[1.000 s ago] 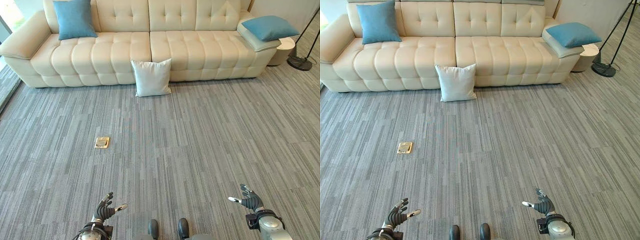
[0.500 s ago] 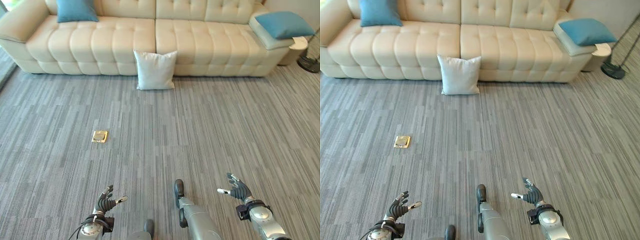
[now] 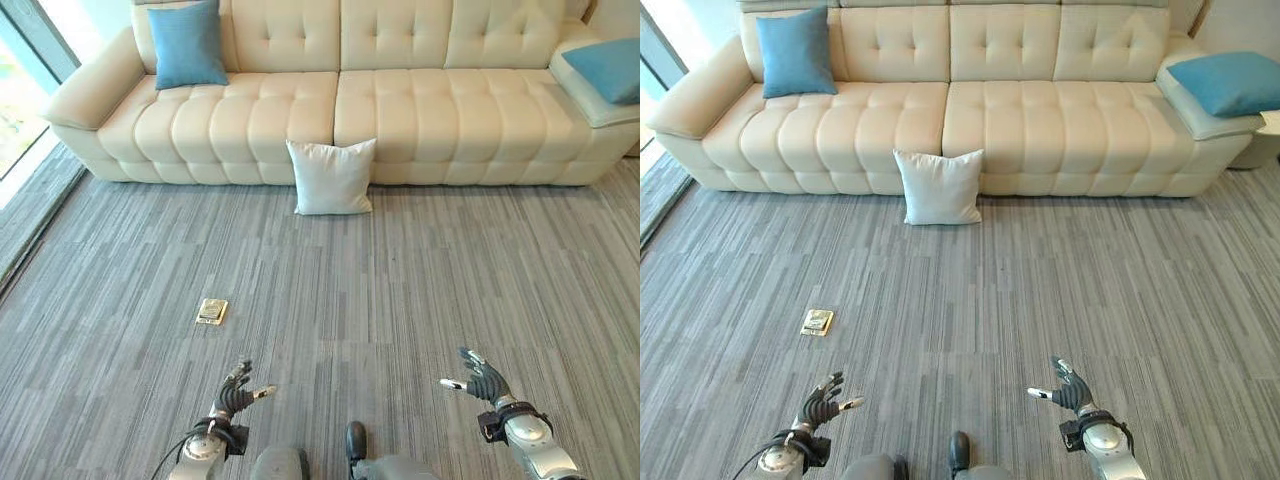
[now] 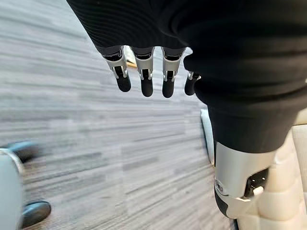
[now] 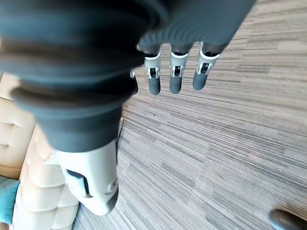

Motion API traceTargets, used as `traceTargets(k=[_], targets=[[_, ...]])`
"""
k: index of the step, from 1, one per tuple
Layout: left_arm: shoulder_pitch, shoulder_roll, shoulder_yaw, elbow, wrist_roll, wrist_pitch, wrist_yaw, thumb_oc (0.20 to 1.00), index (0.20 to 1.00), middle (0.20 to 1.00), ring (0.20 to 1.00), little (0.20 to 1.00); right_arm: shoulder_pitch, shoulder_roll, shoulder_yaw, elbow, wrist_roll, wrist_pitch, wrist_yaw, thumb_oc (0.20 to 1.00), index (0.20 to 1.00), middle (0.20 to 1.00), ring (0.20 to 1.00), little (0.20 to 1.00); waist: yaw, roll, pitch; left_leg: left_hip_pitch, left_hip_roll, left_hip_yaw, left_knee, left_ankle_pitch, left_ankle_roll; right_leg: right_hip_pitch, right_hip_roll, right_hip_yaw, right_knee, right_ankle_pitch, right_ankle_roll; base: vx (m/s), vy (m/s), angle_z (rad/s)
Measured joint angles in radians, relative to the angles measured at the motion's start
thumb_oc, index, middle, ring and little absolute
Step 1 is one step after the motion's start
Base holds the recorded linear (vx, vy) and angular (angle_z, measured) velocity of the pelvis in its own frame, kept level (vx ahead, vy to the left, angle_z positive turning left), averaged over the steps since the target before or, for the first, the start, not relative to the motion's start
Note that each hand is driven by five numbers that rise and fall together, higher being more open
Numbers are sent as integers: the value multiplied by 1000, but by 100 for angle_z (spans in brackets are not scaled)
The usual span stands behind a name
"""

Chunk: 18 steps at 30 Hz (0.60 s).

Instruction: Pick up all the scattered cushions and arrange them neatly on the sofa.

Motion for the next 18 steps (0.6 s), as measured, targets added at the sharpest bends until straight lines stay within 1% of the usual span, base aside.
traceTargets(k=[1,2,3,4,5,6,7,8,9,10,11,12,13,14,15,16,17,18], targets=[[0,4,-1,2,0,3,1,1000,1000,1000,1000,1000,-2,1,-3,7,6,0,-5,1000,1000,1000,1000,1000,-1,5,6,-26,-5,6,-63,58,17,24,18,0,0,-10,3,547,64,-5],[7,5,1,7,0,4,1,1000,1000,1000,1000,1000,-5,4,-2,15,6,1,-7,1000,1000,1000,1000,1000,11,14,6,-37,-4,15,-97,71,14,38,31,9,0,-39,14,721,173,-21],[7,7,0,10,0,8,2,1000,1000,1000,1000,1000,-9,4,-3,16,7,1,-8,1000,1000,1000,1000,1000,28,19,13,-53,-8,17,-127,105,33,72,50,16,0,-51,0,550,151,-25],[8,7,2,12,0,8,3,1000,1000,1000,1000,1000,-10,5,-1,17,7,1,-8,1000,1000,1000,1000,1000,29,20,13,-67,-13,18,-124,113,35,88,58,29,0,-75,6,584,194,-29],[9,6,4,19,0,8,7,1000,1000,1000,1000,1000,-16,7,0,19,6,3,-8,1000,1000,1000,1000,1000,38,20,13,-77,-18,16,-117,117,40,108,64,59,0,-92,6,586,195,-76],[22,6,4,25,0,9,9,1000,1000,1000,1000,1000,-24,10,-3,14,5,2,-6,1000,1000,1000,1000,1000,79,15,11,-70,-23,19,-97,138,70,143,60,112,1,-115,29,577,195,-95],[32,5,11,29,0,10,9,1000,1000,1000,1000,1000,-27,14,-3,16,4,3,-6,1000,1000,1000,1000,1000,84,5,11,-67,-34,20,-69,138,79,168,47,126,1,-133,49,729,248,-106],[49,3,17,39,0,17,9,1000,1000,1000,1000,1000,-13,18,0,12,3,0,-5,1000,1000,1000,1000,1000,77,-17,3,-49,-69,25,-24,131,96,210,26,140,18,-157,80,336,126,-51],[71,-4,14,34,0,19,9,1000,1000,1000,1000,1000,1,5,0,-1,3,0,-5,1000,1000,1000,1000,1000,79,0,-12,-28,-66,28,-43,166,135,214,45,142,49,-156,84,633,264,-45],[80,11,2,26,0,15,9,1000,1000,1000,1000,1000,33,15,-9,-5,-1,3,-6,1000,1000,1000,1000,1000,58,9,-32,-7,-39,37,-22,239,187,177,61,161,211,-224,107,286,137,-30],[77,21,6,34,0,17,10,1000,1000,1000,1000,1000,33,30,2,-7,-3,9,-6,1000,1000,1000,1000,1000,64,-12,-40,3,-51,39,-12,195,175,142,51,161,300,-240,114,417,190,-49],[76,36,2,36,0,22,10,1000,1000,1000,1000,1000,55,38,18,-33,-7,7,6,1000,1000,1000,1000,1000,60,-37,-53,38,-55,46,-23,207,195,46,37,139,526,-253,159,424,206,-43],[63,42,1,36,0,21,10,1000,1000,1000,1000,1000,68,39,24,-53,-8,4,6,1000,1000,1000,1000,1000,54,-53,-57,79,-83,37,-31,184,211,-16,-8,112,682,-248,174,424,206,-48],[51,41,4,34,0,21,11,1000,1000,1000,1000,1000,64,33,34,-62,-8,6,4,1000,1000,1000,1000,1000,51,-49,-51,87,-99,13,-19,131,237,-50,-28,116,769,-228,173,607,320,-13],[24,43,-4,43,0,25,13,1000,1000,1000,1000,1000,54,39,28,-62,-8,4,4,1000,1000,1000,1000,1000,39,-62,-46,120,-123,11,-3,142,219,-95,-100,86,903,-209,176,482,228,-5],[11,37,2,37,0,24,15,1000,1000,1000,1000,1000,54,37,34,-62,-9,7,3,1000,1000,1000,1000,1000,45,-48,-43,141,-128,-16,3,108,258,-118,-113,89,908,-208,172,481,227,-20],[-19,32,3,31,0,20,21,1000,1000,1000,1000,1000,39,43,32,-63,-11,5,5,1000,1000,1000,1000,1000,49,-10,-13,197,-114,-40,-13,80,240,-175,-133,45,941,-243,140,546,130,1],[-42,34,2,38,0,20,25,1000,1000,1000,1000,1000,21,50,40,-65,-16,4,7,1000,1000,1000,1000,1000,38,24,3,224,-100,-55,-22,116,220,-208,-124,37,885,-245,134,380,66,11]])
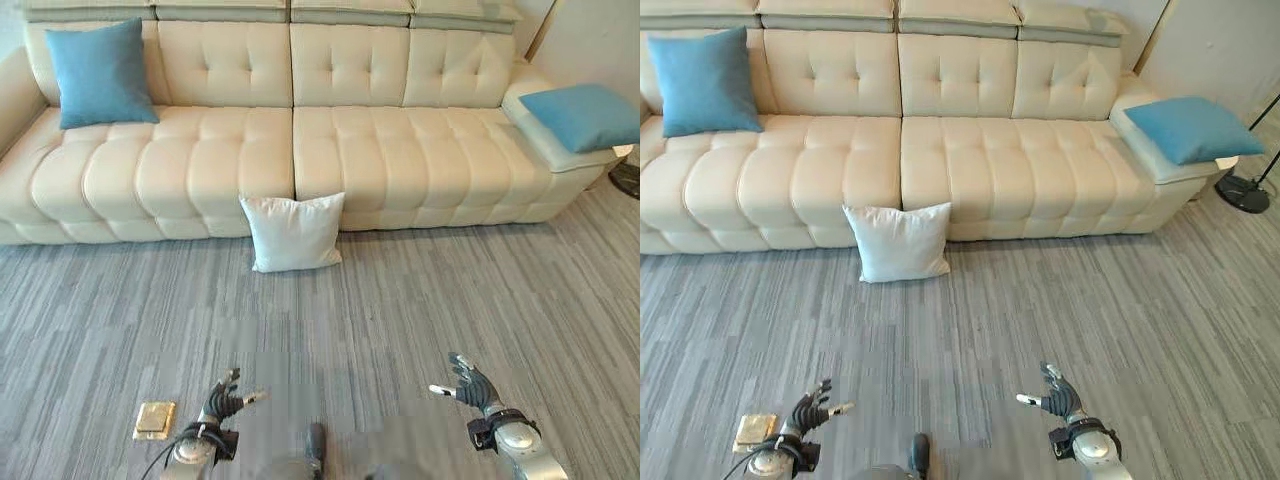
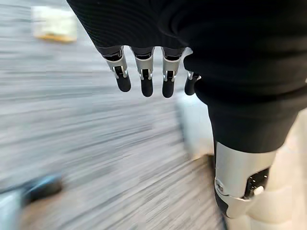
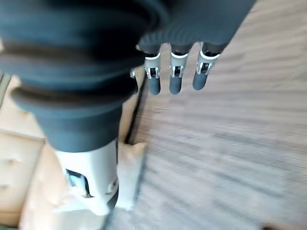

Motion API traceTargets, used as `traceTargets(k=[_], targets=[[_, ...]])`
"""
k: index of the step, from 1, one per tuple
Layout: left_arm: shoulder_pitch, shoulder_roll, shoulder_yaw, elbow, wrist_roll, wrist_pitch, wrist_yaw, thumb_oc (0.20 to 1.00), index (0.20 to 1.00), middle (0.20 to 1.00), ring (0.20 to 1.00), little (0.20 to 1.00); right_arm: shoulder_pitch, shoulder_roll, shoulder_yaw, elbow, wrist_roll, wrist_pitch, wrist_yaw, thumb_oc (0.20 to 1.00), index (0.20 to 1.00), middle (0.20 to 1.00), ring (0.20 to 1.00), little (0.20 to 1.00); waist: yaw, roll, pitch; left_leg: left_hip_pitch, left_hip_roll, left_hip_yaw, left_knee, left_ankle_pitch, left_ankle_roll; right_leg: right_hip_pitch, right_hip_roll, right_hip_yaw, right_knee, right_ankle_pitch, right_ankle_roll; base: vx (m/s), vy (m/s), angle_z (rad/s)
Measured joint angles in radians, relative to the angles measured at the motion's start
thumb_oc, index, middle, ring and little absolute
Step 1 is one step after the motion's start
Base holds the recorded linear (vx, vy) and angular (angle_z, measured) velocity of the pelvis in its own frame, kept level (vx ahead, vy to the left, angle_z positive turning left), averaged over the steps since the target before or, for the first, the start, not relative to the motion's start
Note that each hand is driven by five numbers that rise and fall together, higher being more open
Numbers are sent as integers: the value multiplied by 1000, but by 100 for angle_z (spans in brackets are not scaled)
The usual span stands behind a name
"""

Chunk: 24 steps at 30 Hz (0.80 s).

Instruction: Pick up all the scattered cushions and arrange them neatly on the sofa.

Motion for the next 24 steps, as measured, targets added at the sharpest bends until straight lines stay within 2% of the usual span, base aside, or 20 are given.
traceTargets(k=[1,2,4,5,6,7,8,9,10,11,12,14,15,16,18,20,21,22,23,24], targets=[[-1,3,-2,-8,0,-8,1,1000,1000,1000,1000,1000,2,1,6,1,-2,1,5,1000,1000,1000,1000,1000,-3,2,0,18,-7,-13,4,-11,-4,-36,4,-6,-30,0,17,567,69,40],[1,2,-2,-16,0,-16,2,1000,1000,1000,1000,1000,3,-1,3,4,-2,1,8,1000,1000,1000,1000,1000,-15,32,0,53,15,-86,-12,-84,3,-50,45,-10,-130,-22,35,375,-6,36],[2,13,0,7,0,-10,2,1000,1000,1000,1000,1000,8,3,0,-7,-3,-4,10,1000,1000,1000,1000,1000,-37,18,13,94,2,-123,-29,-78,-8,-112,50,-34,-329,7,19,729,-49,70],[-1,9,1,13,1,-10,3,1000,1000,1000,1000,1000,11,1,0,0,-4,1,9,1000,1000,1000,1000,1000,-49,5,18,121,-8,-151,-44,-118,-33,-155,55,-58,-436,57,18,664,-88,72],[0,4,1,37,1,-8,3,1000,1000,1000,1000,1000,8,3,-2,15,-10,2,9,1000,1000,1000,1000,1000,-53,-3,19,140,-6,-154,-48,-137,-38,-166,62,-59,-563,116,33,276,-54,55],[4,4,-1,41,1,-1,3,1000,1000,1000,1000,1000,9,5,-3,16,-11,4,9,1000,1000,1000,1000,1000,-56,-12,25,156,-12,-161,-49,-128,-25,-166,62,-67,-644,162,35,305,-91,63],[21,5,-3,41,1,3,2,1000,1000,1000,1000,1000,17,9,-2,20,-11,5,9,1000,1000,1000,1000,1000,-66,-33,28,189,-24,-169,-46,-133,-35,-163,54,-80,-709,228,23,275,-89,69],[32,1,-3,41,1,3,2,1000,1000,1000,1000,1000,26,9,-4,22,-11,5,8,1000,1000,1000,1000,1000,-72,-35,26,216,-23,-209,-45,-156,-71,-157,57,-68,-708,247,11,554,-196,119],[47,-3,-7,42,2,3,1,1000,1000,1000,1000,1000,55,11,-4,24,-11,4,9,1000,1000,1000,1000,1000,-91,-55,10,248,-32,-229,-24,-169,-91,-111,45,-31,-724,281,-7,393,-141,109],[53,-2,-11,39,3,2,0,1000,1000,1000,1000,1000,72,12,-5,24,-11,4,9,1000,1000,1000,1000,1000,-91,-62,-1,274,-38,-231,-23,-182,-109,-89,45,-17,-726,292,-15,352,-141,124],[54,-10,-16,52,12,3,-1,1000,1000,1000,1000,1000,74,20,-19,65,-10,3,9,1000,1000,1000,1000,1000,-90,-66,-10,266,-38,-212,74,-227,-178,-56,37,-33,-716,354,-63,180,-82,76],[61,-16,-30,39,28,2,-6,1000,1000,1000,1000,1000,78,17,-31,70,-9,4,8,1000,1000,1000,1000,1000,-87,-56,-18,205,-37,-147,246,-239,-200,-14,42,-34,-735,380,-97,361,-124,44],[64,-28,-36,42,40,2,-13,1000,1000,1000,1000,1000,55,-4,-36,70,-8,1,8,1000,1000,1000,1000,1000,-78,-19,-20,101,-8,-56,504,-213,-237,53,66,-38,-777,345,-149,426,-74,-1],[68,-29,-39,43,40,2,-13,1000,1000,1000,1000,1000,29,-9,-42,72,-7,-1,6,1000,1000,1000,1000,1000,-66,3,-25,30,37,6,620,-226,-232,89,86,-23,-805,334,-171,308,-30,-6],[55,-25,-40,46,40,2,-19,1000,1000,1000,1000,1000,18,-11,-44,60,2,-1,6,1000,1000,1000,1000,1000,-64,-4,-22,-11,83,60,574,-261,-200,128,87,-24,-831,330,-191,219,4,-9],[38,-25,-41,27,40,1,-21,1000,1000,1000,1000,1000,14,-21,-45,34,10,-1,6,1000,1000,1000,1000,1000,-66,-15,-14,-60,108,68,355,-255,-205,183,83,-27,-861,323,-175,388,48,-9],[38,-25,-41,22,40,1,-21,1000,1000,1000,1000,1000,10,-22,-45,33,10,0,6,1000,1000,1000,1000,1000,-64,-15,-14,-72,110,66,294,-247,-208,194,85,-22,-865,319,-173,444,92,-17],[41,-22,-41,10,40,1,-24,1000,1000,1000,1000,1000,10,-27,-43,29,10,-1,2,1000,1000,1000,1000,1000,-65,-18,-13,-88,108,54,147,-202,-216,222,87,-25,-882,307,-150,226,51,-25],[40,-22,-41,4,40,0,-25,1000,1000,1000,1000,1000,7,-30,-42,32,10,-1,-1,1000,1000,1000,1000,1000,-63,-13,-11,-97,109,42,92,-172,-213,232,93,-24,-883,299,-140,354,93,-25],[33,-21,-40,8,40,-1,-27,1000,1000,1000,1000,1000,-7,-37,-42,42,10,2,-14,1000,1000,1000,1000,1000,-61,-4,1,-134,105,7,3,-95,-217,262,103,-11,-883,268,-122,294,91,-25]])
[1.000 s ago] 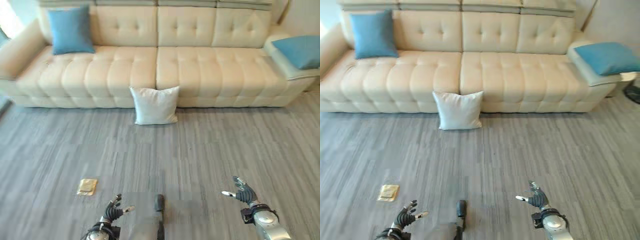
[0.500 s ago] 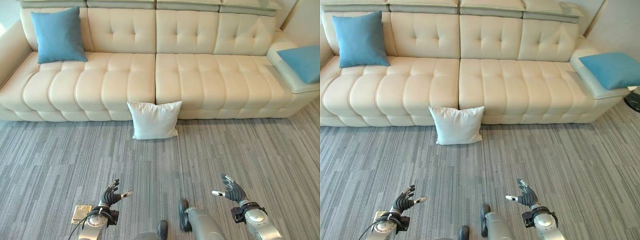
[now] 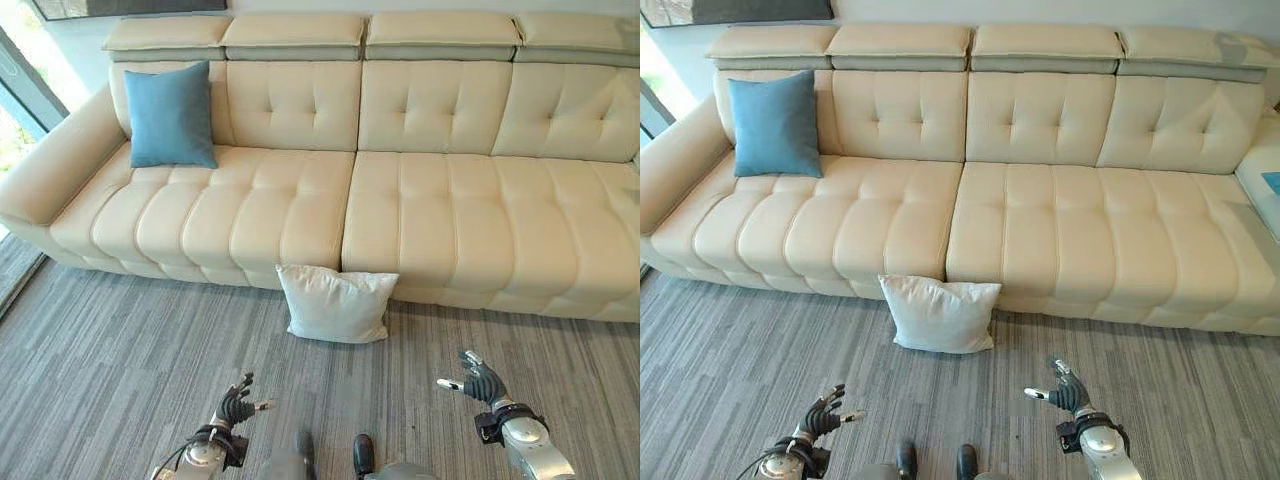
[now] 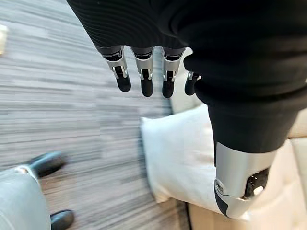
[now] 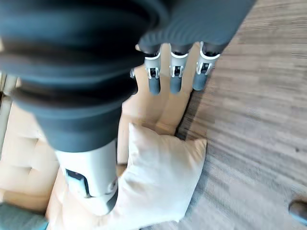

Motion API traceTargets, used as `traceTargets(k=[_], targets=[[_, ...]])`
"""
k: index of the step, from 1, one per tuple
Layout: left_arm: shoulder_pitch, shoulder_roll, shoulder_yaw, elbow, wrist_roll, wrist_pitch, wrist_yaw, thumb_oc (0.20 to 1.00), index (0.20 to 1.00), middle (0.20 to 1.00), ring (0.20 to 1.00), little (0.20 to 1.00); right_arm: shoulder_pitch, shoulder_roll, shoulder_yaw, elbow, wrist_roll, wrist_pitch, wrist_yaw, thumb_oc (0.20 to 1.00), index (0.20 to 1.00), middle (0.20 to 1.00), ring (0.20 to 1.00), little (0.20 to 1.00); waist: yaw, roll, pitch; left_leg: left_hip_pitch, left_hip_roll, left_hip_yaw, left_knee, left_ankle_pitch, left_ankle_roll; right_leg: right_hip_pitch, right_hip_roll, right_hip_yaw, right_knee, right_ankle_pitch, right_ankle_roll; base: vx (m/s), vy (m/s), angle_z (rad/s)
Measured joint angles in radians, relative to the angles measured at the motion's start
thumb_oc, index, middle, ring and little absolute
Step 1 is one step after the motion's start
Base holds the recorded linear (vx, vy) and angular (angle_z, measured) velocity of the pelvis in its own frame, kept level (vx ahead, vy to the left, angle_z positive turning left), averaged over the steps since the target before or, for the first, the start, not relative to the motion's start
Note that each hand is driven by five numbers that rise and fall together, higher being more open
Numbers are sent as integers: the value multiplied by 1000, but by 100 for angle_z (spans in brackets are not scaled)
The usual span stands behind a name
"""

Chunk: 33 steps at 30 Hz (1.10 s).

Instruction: Pick up all the scattered cushions and arrange them neatly on the sofa.

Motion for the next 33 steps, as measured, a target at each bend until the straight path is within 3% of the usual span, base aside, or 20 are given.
traceTargets(k=[2,4,5,7,9,10,11,12,13,14,15,17,18,21,24,26,28,29,31,33], targets=[[-7,0,0,5,0,2,1,1000,1000,1000,1000,1000,-4,-2,0,1,-1,1,-4,1000,1000,1000,1000,1000,4,-9,11,-44,-5,-24,-66,73,-1,35,7,41,-1,-34,16,566,241,-44],[-8,-5,1,39,0,5,1,1000,1000,1000,1000,1000,-23,-1,0,30,-2,1,-8,1000,1000,1000,1000,1000,26,-2,15,-59,3,-42,-109,107,9,78,19,100,-1,-84,22,516,306,-85],[2,-5,1,39,0,6,1,1000,1000,1000,1000,1000,-19,-1,-2,41,-2,2,-11,1000,1000,1000,1000,1000,37,-1,13,-60,7,-48,-106,121,27,101,20,121,-1,-86,5,416,279,-87],[5,-5,-3,46,0,8,1,1000,1000,1000,1000,1000,5,-4,-10,41,-5,1,-13,1000,1000,1000,1000,1000,39,0,9,-62,2,-36,-24,130,47,150,14,143,3,-124,23,334,260,-53],[6,-1,-2,50,1,9,7,1000,1000,1000,1000,1000,38,0,0,37,-20,5,-11,1000,1000,1000,1000,1000,44,5,-10,-37,2,-1,12,189,95,159,11,158,100,-194,35,233,193,-39],[-1,9,-2,41,1,9,8,1000,1000,1000,1000,1000,50,17,1,26,-22,7,-8,1000,1000,1000,1000,1000,41,-9,-14,-12,-9,11,-12,190,122,106,-1,148,229,-222,67,166,149,-19],[-14,15,-3,39,2,7,8,1000,1000,1000,1000,1000,52,24,2,24,-22,6,-7,1000,1000,1000,1000,1000,34,-15,-14,3,-14,15,-19,181,133,75,-3,145,300,-224,72,263,288,-22],[-29,29,-2,45,2,9,10,1000,1000,1000,1000,1000,48,38,3,12,-22,8,1,1000,1000,1000,1000,1000,31,-29,-15,35,-21,28,-39,202,141,-25,-26,122,538,-256,106,152,216,-22],[-40,34,-3,41,2,9,11,1000,1000,1000,1000,1000,50,39,4,0,-22,7,2,1000,1000,1000,1000,1000,27,-34,-18,51,-31,31,-43,183,159,-58,-48,117,597,-262,114,240,289,-45],[-40,41,-1,42,1,9,16,1000,1000,1000,1000,1000,27,44,8,1,-23,5,1,1000,1000,1000,1000,1000,35,-35,-18,79,-42,56,-52,148,190,-113,-112,85,685,-268,128,221,188,-66],[-46,44,0,41,0,8,22,1000,1000,1000,1000,1000,-1,51,17,-1,-24,4,1,1000,1000,1000,1000,1000,46,-32,-16,103,-48,89,-53,149,193,-153,-188,5,708,-271,139,245,153,-60],[-65,52,-1,40,0,6,29,1000,1000,1000,1000,1000,-12,57,48,0,-33,3,4,1000,1000,1000,1000,1000,43,-19,-13,146,-50,78,-79,134,193,-166,-215,-43,617,-268,153,218,92,-8],[-66,56,0,40,0,2,30,1000,1000,1000,1000,1000,-10,62,52,4,-37,3,4,1000,1000,1000,1000,1000,43,-21,-14,156,-51,75,-90,133,192,-167,-206,-43,585,-268,171,204,55,23],[-48,71,3,46,0,6,30,1000,1000,1000,1000,1000,-21,71,61,3,-40,4,7,1000,1000,1000,1000,1000,45,-29,-13,186,-60,59,-121,116,178,-225,-136,-59,454,-261,171,126,10,10],[3,67,2,46,1,9,29,1000,1000,1000,1000,1000,-17,69,59,3,-39,5,5,1000,1000,1000,1000,1000,48,-41,-15,198,-84,51,-122,102,159,-232,-117,-113,331,-190,138,113,-69,24],[22,59,10,37,1,9,27,1000,1000,1000,1000,1000,16,68,48,4,-39,4,4,1000,1000,1000,1000,1000,46,-40,-22,204,-90,12,-126,89,143,-174,-100,-80,224,-94,112,51,-51,47],[29,61,10,36,0,9,28,1000,1000,1000,1000,1000,21,67,43,10,-39,4,4,1000,1000,1000,1000,1000,49,-45,-24,202,-90,7,-117,89,137,-160,-96,-90,180,-42,100,16,-55,22],[32,62,10,34,0,10,27,1000,1000,1000,1000,1000,20,66,41,10,-39,4,4,1000,1000,1000,1000,1000,48,-41,-21,185,-89,-6,-100,79,114,-145,-91,-91,155,-29,90,-25,-25,41],[42,62,12,34,0,8,24,1000,1000,1000,1000,1000,13,46,41,21,-39,3,4,1000,1000,1000,1000,1000,56,-41,-17,131,-87,-18,6,49,45,-109,-85,-102,72,1,59,-42,-9,34],[30,60,35,36,-1,8,21,1000,1000,1000,1000,1000,-13,24,41,31,-39,4,1,1000,1000,1000,1000,1000,64,-59,18,67,-94,-17,140,43,35,-93,-103,-103,46,28,21,4,36,-3]])
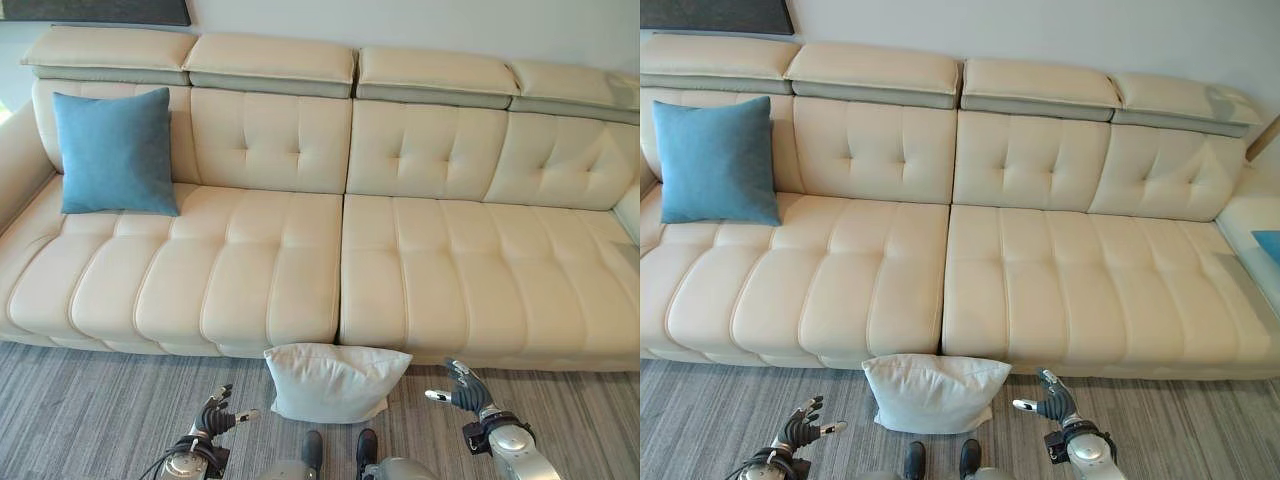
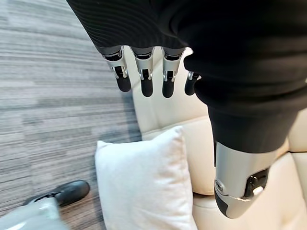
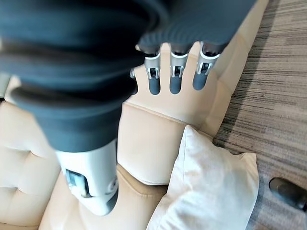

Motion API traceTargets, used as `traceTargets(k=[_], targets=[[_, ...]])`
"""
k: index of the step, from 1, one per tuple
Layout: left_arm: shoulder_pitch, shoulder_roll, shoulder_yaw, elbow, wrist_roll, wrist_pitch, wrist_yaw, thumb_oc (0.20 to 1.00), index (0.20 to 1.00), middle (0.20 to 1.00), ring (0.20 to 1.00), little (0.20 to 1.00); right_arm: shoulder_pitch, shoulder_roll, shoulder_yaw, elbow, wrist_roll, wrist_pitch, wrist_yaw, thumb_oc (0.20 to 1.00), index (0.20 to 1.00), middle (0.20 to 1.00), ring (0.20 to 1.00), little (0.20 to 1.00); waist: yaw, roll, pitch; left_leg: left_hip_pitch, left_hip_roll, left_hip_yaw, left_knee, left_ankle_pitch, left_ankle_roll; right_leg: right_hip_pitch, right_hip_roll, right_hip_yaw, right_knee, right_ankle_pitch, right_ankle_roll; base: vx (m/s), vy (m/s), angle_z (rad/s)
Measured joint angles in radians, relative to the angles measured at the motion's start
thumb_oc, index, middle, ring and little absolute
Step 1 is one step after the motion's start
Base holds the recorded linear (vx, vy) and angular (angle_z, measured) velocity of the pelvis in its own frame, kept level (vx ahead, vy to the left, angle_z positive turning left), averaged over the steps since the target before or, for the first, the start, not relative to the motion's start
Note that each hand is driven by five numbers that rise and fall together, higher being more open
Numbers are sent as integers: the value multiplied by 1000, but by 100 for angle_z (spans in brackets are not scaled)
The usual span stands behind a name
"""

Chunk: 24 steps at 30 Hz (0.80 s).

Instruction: Pick up all the scattered cushions and arrange them neatly on the sofa.

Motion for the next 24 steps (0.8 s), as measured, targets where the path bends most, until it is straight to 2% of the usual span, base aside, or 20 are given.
traceTargets(k=[1,2,4,5,6,8,9,10,12,14,16,18,21,24], targets=[[0,1,3,2,0,0,0,1000,1000,1000,1000,1000,-11,-7,1,-2,0,0,-3,1000,1000,1000,1000,1000,7,-1,6,-21,8,-4,29,-24,1,1,-1,1,-6,3,-5,63,83,-12],[-9,3,5,3,-1,0,1,1000,1000,1000,1000,1000,-20,-15,0,-2,0,-1,-5,1000,1000,1000,1000,1000,8,-3,15,-37,38,-4,43,-37,12,2,1,1,-17,5,-9,48,50,0],[-27,1,4,1,-1,0,2,1000,1000,1000,1000,1000,-31,-26,0,1,-2,0,-10,1000,1000,1000,1000,1000,7,3,36,-37,79,-11,24,-34,9,8,1,2,-18,-5,5,31,69,4],[-35,-1,3,-10,-6,-1,5,1000,1000,1000,1000,1000,-46,-37,0,6,-9,0,-17,1000,1000,1000,1000,1000,6,18,49,-25,110,-11,-13,-21,-10,1,7,7,-11,-4,11,-12,101,-14],[-50,-3,1,-16,-10,-2,6,1000,1000,1000,1000,1000,-65,-60,-1,9,-18,0,-20,1000,1000,1000,1000,1000,4,49,65,-18,128,-14,-49,-10,-11,-17,20,8,13,-8,15,-105,112,-15],[-97,13,4,-17,-42,-7,15,1000,1000,1000,1000,1000,-94,-62,-1,38,-21,0,-26,1000,1000,1000,1000,1000,-3,50,85,-32,117,-7,-73,22,15,-57,11,10,37,-4,55,-295,153,1],[-113,16,4,-17,-45,-8,19,1000,1000,1000,1000,1000,-104,-59,1,51,-21,-1,-29,1000,1000,1000,1000,1000,-4,52,92,-50,110,-7,-67,23,16,-83,6,13,58,0,57,-331,162,-11],[-152,38,-8,-18,-62,-22,34,1000,1000,1000,1000,1000,-165,-54,9,110,-19,-5,-47,1000,1000,1000,1000,1000,-1,36,90,-131,107,-3,-25,16,18,-209,-7,39,172,-33,61,-154,88,-15],[-252,69,-1,-15,-95,-35,60,1000,1000,1000,1000,1000,-286,-42,-3,187,17,-6,-81,1000,1000,1000,1000,1000,1,27,132,-249,92,24,20,12,29,-361,-33,62,284,-58,72,-139,60,-18],[-344,82,-1,-4,-136,-49,93,1000,1000,1000,1000,1000,-402,-38,-4,257,86,-10,-117,1000,1000,1000,1000,1000,9,26,187,-320,81,44,65,15,37,-440,-46,87,334,-62,78,-95,3,-17],[-404,92,-9,-2,-162,-62,116,1000,1000,1000,1000,1000,-472,-37,-5,306,132,-13,-142,1000,1000,1000,1000,1000,7,28,217,-366,80,45,106,-5,38,-486,-51,90,374,-74,83,-140,-16,-1],[-490,113,-41,19,-201,-92,145,1000,1000,1000,1000,1000,-595,-44,-4,380,196,-32,-179,1000,1000,1000,1000,1000,7,27,239,-478,83,46,185,-21,38,-601,-55,93,459,-93,77,-142,-18,1],[-579,117,-43,60,-244,-94,166,1000,1000,1000,1000,1000,-727,-56,-2,416,256,-42,-214,1000,1000,1000,1000,1000,5,24,279,-588,91,51,253,-25,41,-718,-55,106,534,-102,69,-67,-34,-4],[-677,130,-79,120,-284,-98,182,1000,1000,1000,1000,1000,-897,-78,11,473,299,-48,-251,1000,1000,1000,1000,1000,-4,25,313,-754,107,52,380,-58,37,-885,-44,119,650,-128,55,-69,-37,-8]])
